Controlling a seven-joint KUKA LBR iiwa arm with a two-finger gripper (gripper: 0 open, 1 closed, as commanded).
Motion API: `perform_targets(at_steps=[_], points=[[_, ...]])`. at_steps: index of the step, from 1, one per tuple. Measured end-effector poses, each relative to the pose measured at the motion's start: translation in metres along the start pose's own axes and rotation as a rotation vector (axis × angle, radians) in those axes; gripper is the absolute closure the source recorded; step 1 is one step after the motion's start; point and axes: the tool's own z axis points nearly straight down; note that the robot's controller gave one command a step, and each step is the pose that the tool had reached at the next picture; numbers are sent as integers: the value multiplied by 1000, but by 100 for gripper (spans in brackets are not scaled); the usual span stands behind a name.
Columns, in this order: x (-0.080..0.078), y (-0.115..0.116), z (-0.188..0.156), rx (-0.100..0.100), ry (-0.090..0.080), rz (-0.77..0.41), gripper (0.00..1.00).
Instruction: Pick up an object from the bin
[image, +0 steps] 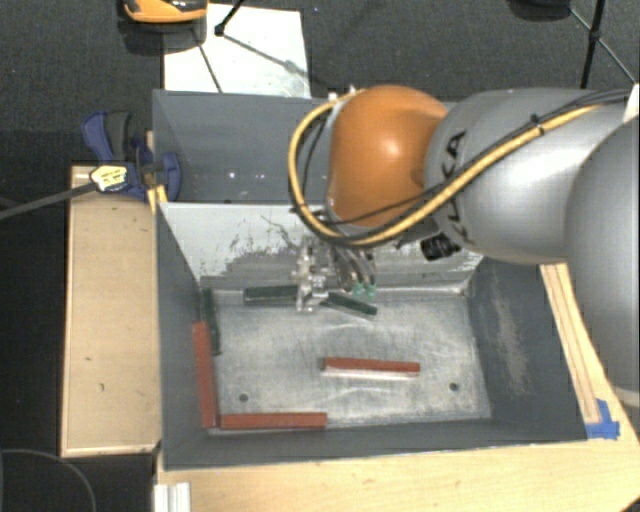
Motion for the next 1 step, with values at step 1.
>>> perform_targets(at_steps=[1], points=[[0, -5, -29, 2, 9, -177, 100]])
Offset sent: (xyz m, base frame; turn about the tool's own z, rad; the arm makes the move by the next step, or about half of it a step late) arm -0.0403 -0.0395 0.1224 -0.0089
